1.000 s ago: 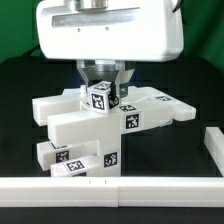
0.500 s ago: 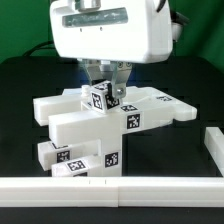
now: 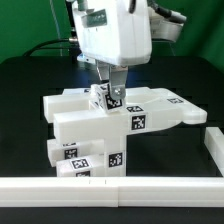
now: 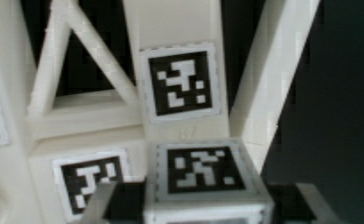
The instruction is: Assemble chair
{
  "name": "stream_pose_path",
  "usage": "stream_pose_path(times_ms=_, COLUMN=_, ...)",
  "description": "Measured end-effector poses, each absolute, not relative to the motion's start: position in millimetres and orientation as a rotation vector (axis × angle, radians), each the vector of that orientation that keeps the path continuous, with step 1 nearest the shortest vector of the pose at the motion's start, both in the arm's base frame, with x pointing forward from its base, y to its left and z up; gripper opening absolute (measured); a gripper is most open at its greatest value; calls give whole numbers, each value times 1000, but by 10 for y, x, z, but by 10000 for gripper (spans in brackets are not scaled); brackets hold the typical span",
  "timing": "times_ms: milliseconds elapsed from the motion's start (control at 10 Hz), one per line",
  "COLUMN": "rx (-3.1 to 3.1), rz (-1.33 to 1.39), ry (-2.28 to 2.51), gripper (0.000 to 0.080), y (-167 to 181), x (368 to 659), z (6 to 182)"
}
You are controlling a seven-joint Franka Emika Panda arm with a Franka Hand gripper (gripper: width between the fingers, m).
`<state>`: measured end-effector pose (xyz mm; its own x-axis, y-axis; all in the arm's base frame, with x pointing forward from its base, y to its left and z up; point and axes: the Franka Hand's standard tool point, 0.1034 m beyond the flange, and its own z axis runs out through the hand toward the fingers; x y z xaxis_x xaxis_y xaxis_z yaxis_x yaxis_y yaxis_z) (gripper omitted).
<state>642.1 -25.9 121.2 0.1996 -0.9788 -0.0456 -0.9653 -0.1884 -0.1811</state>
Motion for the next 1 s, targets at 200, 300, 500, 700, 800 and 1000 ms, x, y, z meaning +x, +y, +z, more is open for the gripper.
stream_pose_path(times_ms=200, rx=-2199, rz=-103, ry=1983, gripper=288, y=-238, x=6422, z=1211)
stream_pose_path(times_ms=300, rx=-2192, rz=-100, ry=1988, gripper=288, y=-230, x=6422, z=1210)
stream_pose_path(times_ms=500, rx=-2233, rz=-105, ry=1944, gripper=553, y=-227, x=6421, z=1208)
stream_pose_path(times_ms=700, rx=-2304, rz=-112, ry=1866, gripper=626, y=-221, x=6425, z=1215)
stream_pose_path(times_ms=800, rx=-2406, rz=-127, ry=1739, gripper=626, y=-220, x=6430, z=1220)
stream_pose_path(times_ms=1000, rx=-2496, rz=-138, ry=1617, gripper=649, y=-221, x=6423, z=1212)
